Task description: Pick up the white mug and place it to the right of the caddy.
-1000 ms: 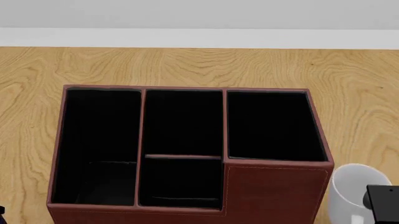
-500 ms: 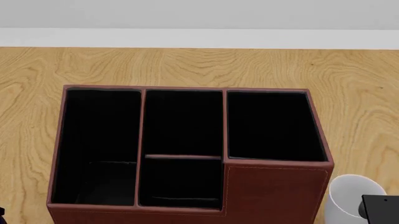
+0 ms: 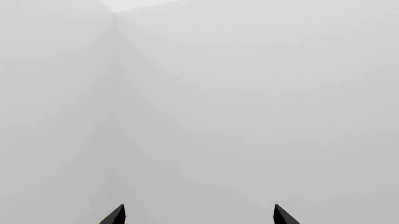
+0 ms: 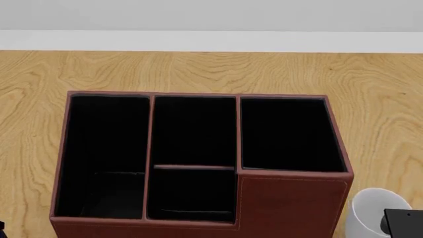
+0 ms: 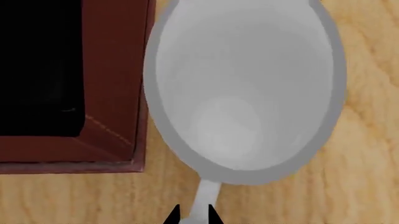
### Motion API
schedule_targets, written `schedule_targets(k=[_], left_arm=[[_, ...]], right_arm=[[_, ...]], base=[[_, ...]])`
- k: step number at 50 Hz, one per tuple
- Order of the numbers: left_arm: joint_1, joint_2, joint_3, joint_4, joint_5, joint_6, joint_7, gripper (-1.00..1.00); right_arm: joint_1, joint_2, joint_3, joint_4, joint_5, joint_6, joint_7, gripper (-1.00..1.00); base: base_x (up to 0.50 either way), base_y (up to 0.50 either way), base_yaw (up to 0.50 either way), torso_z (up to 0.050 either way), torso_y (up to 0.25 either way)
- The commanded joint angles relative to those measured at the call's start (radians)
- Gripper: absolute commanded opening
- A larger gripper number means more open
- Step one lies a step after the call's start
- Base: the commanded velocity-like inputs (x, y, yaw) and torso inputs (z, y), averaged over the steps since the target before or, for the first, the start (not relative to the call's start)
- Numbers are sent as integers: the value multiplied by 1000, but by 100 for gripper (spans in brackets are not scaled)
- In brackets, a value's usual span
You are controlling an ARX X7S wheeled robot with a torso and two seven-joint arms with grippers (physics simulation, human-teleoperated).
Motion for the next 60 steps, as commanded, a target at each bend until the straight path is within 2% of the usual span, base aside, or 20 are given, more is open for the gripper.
schedule_targets(k=[1,2,3,17,26,43,60], left_arm=[[1,-4,3,-2,-2,6,-3,100],[0,-5,4,-2,-2,6,-4,100],[-1,-5,5,-2,-2,5,-4,100],[-11,-10,17,4,-4,-4,-11,100],[-25,-12,28,10,-8,-16,-17,100],[-35,-21,39,26,-16,-22,-27,100],[-30,-43,47,45,-28,-15,-48,100]], right_arm=[[-22,-33,31,15,-82,-1,-9,-100],[-23,-32,32,13,-81,-2,-9,-100],[-23,-32,32,11,-81,-1,-9,100],[-32,-20,36,-9,-76,-2,2,100],[-68,29,64,-101,-35,-5,49,100],[-254,229,178,-427,116,-112,198,100],[-440,400,257,-623,198,-292,271,100]], base=[[0,0,8,0,0],[0,0,7,0,0],[15,0,7,0,0],[0,0,0,0,0],[0,0,0,0,0],[0,0,0,0,0],[0,0,0,0,0]])
